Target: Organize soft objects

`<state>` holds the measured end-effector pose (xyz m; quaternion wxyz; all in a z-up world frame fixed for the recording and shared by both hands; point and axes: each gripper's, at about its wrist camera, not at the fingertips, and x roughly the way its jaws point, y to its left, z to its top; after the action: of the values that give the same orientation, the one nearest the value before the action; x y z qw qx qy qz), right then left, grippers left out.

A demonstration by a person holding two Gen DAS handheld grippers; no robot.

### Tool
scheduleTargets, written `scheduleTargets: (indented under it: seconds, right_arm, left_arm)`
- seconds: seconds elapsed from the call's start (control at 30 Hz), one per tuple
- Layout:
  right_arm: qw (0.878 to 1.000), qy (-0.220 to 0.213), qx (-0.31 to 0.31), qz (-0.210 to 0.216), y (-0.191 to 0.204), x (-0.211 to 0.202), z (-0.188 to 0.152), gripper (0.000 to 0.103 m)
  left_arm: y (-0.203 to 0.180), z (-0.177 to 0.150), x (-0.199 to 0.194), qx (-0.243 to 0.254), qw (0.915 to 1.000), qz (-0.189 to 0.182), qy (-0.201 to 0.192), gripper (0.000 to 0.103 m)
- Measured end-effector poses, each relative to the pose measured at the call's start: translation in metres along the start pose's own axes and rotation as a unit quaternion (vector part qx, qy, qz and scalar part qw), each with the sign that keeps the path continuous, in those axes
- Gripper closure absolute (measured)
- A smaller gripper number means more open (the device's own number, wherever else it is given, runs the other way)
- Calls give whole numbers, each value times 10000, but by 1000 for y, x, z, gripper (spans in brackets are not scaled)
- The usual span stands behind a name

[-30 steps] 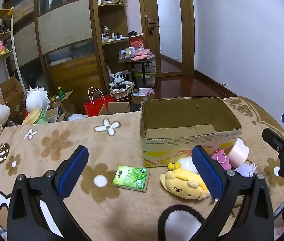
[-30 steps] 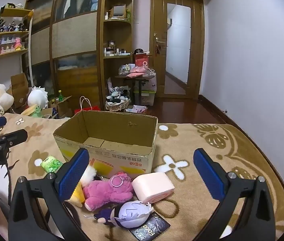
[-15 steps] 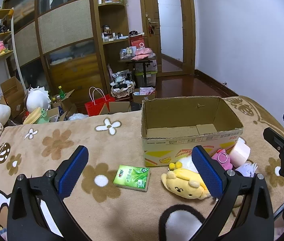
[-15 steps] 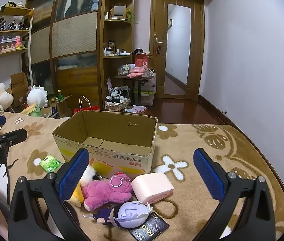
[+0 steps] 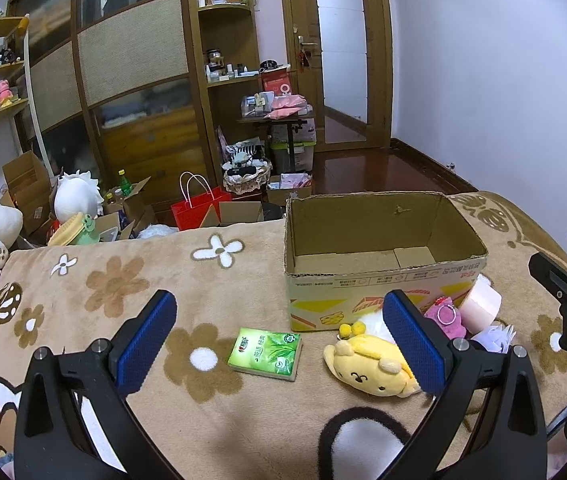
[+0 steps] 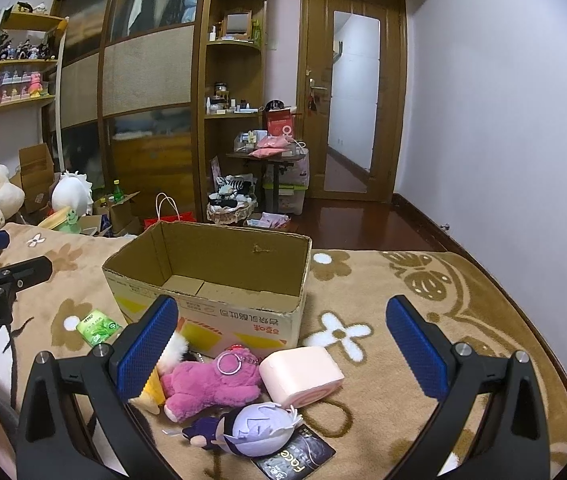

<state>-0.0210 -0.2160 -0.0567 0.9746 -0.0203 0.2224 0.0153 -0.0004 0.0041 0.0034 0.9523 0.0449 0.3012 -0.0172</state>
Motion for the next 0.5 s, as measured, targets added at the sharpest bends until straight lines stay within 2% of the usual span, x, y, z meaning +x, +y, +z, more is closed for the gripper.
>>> scheduleTargets:
  seconds: [0.5]
  right_arm:
    - [9999, 11, 91, -45, -2, -2, 1, 0]
  left_arm:
    - [0, 0, 0, -1, 10000, 2, 2, 1]
